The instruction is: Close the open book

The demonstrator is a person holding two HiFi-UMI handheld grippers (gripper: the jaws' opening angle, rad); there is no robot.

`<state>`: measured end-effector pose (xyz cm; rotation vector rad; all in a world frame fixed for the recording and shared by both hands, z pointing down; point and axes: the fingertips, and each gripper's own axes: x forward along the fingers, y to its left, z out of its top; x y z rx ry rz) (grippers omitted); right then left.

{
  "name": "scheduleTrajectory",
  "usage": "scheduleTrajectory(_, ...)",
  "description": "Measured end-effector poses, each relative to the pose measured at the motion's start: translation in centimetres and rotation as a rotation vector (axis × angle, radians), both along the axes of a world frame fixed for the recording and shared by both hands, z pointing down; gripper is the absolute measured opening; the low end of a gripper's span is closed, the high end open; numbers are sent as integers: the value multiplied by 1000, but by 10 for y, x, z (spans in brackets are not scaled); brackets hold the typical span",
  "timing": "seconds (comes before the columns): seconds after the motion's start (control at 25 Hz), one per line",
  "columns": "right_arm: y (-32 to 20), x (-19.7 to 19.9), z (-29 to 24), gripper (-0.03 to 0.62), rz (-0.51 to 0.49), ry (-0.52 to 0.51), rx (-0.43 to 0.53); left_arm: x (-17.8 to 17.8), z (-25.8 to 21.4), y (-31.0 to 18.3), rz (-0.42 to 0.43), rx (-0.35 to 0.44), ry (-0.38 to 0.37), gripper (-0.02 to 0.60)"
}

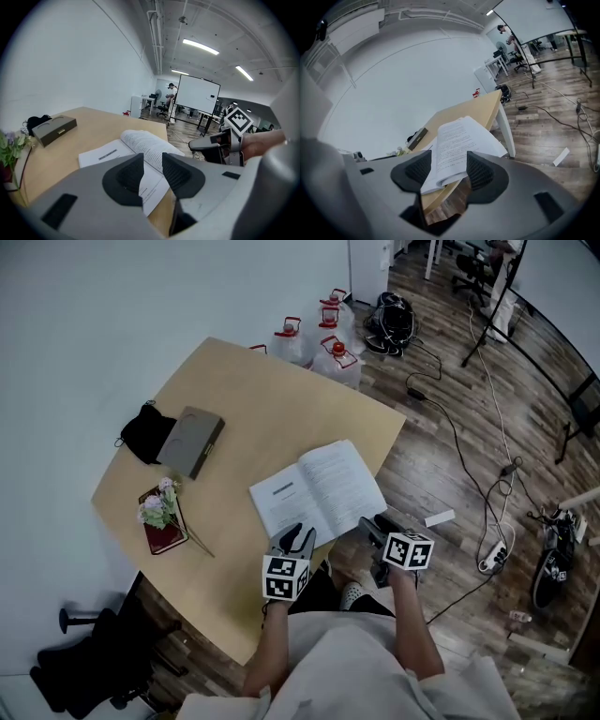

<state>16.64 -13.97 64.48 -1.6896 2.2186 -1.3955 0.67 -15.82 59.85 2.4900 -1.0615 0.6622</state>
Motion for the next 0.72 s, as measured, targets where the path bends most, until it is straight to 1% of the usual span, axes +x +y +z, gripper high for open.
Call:
scheduleTrajectory(0.2, -4, 16, 22, 245, 73, -79, -44, 28, 19, -16, 36, -27, 16, 132)
scheduleTrajectory(0.36, 0, 20, 30, 247, 100, -126, -61, 50, 40, -26, 61, -66, 31, 132)
scheduleTrajectory(0.44, 2, 22, 37, 250, 123, -170, -67, 60, 50, -33, 77, -84, 33, 130)
scheduleTrajectory(0.6, -1, 19, 52, 258, 183, -279, -79, 66, 64, -49, 107, -99, 26, 131)
scheduleTrajectory(0.72, -6, 22, 61, 278, 213, -325, -80, 74, 72, -58, 139, -110, 9, 130)
